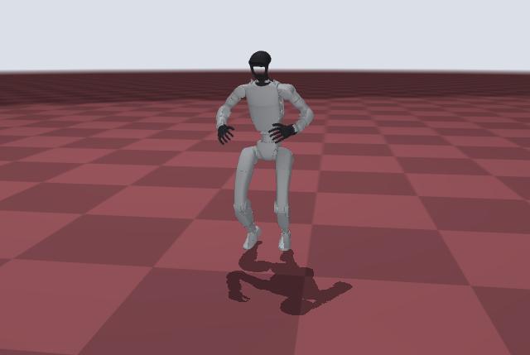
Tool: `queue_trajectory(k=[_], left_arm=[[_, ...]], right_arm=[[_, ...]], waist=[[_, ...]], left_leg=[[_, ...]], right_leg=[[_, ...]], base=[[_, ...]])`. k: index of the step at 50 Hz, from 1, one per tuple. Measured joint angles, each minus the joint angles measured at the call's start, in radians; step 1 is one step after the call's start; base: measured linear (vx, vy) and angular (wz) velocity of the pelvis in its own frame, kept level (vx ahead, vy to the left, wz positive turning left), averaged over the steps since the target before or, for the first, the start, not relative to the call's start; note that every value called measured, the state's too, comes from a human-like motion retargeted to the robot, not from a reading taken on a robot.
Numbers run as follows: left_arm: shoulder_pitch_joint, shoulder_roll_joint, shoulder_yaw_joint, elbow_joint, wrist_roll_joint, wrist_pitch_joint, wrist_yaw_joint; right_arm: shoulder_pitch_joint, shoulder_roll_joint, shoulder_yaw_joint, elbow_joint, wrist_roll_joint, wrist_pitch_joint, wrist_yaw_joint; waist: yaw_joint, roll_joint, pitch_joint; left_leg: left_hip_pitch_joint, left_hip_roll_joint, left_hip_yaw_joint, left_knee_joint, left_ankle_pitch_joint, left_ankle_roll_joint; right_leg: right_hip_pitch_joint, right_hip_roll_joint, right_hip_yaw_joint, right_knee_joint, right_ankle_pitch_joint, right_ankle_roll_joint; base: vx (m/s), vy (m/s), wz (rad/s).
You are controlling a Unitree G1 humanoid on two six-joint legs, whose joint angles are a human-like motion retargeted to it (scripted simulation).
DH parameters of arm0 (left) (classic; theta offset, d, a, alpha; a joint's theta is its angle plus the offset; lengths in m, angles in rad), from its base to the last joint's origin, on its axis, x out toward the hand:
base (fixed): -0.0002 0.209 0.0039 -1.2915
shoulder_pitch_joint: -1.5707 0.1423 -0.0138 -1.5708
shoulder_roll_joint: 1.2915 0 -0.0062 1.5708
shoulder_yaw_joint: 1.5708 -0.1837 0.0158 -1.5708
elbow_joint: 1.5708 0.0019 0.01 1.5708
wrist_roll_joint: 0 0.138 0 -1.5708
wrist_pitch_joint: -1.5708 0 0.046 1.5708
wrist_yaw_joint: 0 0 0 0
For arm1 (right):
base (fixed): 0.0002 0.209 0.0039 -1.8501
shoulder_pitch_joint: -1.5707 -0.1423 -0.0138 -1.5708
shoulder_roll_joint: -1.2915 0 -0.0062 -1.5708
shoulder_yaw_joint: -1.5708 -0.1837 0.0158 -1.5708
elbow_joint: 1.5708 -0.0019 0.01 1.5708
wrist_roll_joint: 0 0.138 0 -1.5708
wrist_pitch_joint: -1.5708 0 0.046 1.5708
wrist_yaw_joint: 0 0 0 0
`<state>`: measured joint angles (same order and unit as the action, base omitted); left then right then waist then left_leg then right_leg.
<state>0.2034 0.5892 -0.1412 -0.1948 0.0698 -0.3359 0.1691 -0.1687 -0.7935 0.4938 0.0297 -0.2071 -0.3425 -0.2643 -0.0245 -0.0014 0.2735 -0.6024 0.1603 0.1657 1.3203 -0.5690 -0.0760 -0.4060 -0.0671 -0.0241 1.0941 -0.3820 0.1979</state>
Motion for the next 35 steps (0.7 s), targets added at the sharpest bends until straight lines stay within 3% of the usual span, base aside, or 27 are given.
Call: queue_trajectory(k=[5, 8, 11, 17, 22, 28, 32, 35], left_arm=[[0.045, -0.083, 0.146, 0.104, 0.04, 0.021, 0.11], [0.052, -0.087, 0.234, 0.157, 0.029, 0.018, 0.182], [0.052, -0.058, 0.3, 0.156, -0.006, 0.001, 0.245], [-0.009, 0.063, 0.332, 0.035, -0.03, -0.054, 0.374], [-0.075, 0.138, 0.307, -0.079, 0.037, -0.084, 0.453], [-0.094, 0.091, 0.259, -0.097, 0.116, -0.081, 0.458], [-0.092, 0.083, 0.268, -0.102, 0.125, -0.07, 0.431], [-0.155, 0.14, 0.304, -0.103, 0.141, -0.051, 0.44]], right_arm=[[-0.092, -0.049, -0.009, -0.103, 0.017, -0.019, -0.041], [-0.038, -0.066, -0.073, -0.034, 0.007, -0.013, -0.084], [0.107, -0.065, -0.18, 0.123, -0.023, 0.008, -0.136], [0.337, -0.053, -0.364, 0.42, -0.104, 0.056, -0.226], [0.353, -0.047, -0.399, 0.452, -0.191, 0.072, -0.326], [0.234, -0.011, -0.345, 0.363, -0.266, 0.065, -0.443], [0.196, -0.001, -0.308, 0.394, -0.282, 0.062, -0.455], [0.175, 0.021, -0.288, 0.525, -0.287, 0.079, -0.447]], waist=[[0.033, 0.055, 0.006], [-0.004, 0.109, 0.002], [-0.052, 0.148, -0.026], [-0.161, 0.148, -0.08], [-0.212, 0.104, -0.099], [-0.15, 0.074, -0.095], [-0.126, 0.054, -0.081], [-0.167, 0.025, -0.054]], left_leg=[[-0.103, 0.157, 0.057, 0.217, -0.092, 0.016], [-0.091, 0.256, 0.072, 0.253, -0.152, 0.034], [-0.027, 0.285, 0.088, 0.174, -0.199, 0.043], [0.1, 0.097, 0.078, -0.136, -0.245, 0.063], [0.147, -0.059, 0.05, -0.265, -0.232, 0.1], [0.191, -0.137, 0.025, -0.265, -0.224, 0.135], [0.259, -0.207, -0.008, -0.261, -0.209, 0.156], [0.343, -0.305, -0.05, -0.307, -0.188, 0.165]], right_leg=[[0.008, 0.019, -0.085, -0.053, -0.216, -0.088], [0.022, 0.034, -0.164, -0.098, -0.223, -0.106], [0.042, 0.026, -0.228, -0.14, -0.187, -0.103], [0.027, -0.046, -0.207, -0.132, -0.068, -0.075], [-0.012, -0.08, -0.139, -0.092, -0.132, -0.103], [0.007, -0.096, -0.143, -0.029, -0.198, -0.171], [-0.032, -0.143, -0.106, 0.212, -0.156, -0.218], [-0.179, -0.175, -0.003, 0.608, -0.032, -0.24]], base=[[-0.17, -0.03, 0.73], [-0.12, 0.03, 0.77], [-0.08, 0.09, 0.83], [-0.03, 0.17, 1.01], [0.01, 0.16, 0.88], [0.03, 0.1, 0.51], [0.06, 0.02, 0.78], [0.06, -0.03, 1.07]])
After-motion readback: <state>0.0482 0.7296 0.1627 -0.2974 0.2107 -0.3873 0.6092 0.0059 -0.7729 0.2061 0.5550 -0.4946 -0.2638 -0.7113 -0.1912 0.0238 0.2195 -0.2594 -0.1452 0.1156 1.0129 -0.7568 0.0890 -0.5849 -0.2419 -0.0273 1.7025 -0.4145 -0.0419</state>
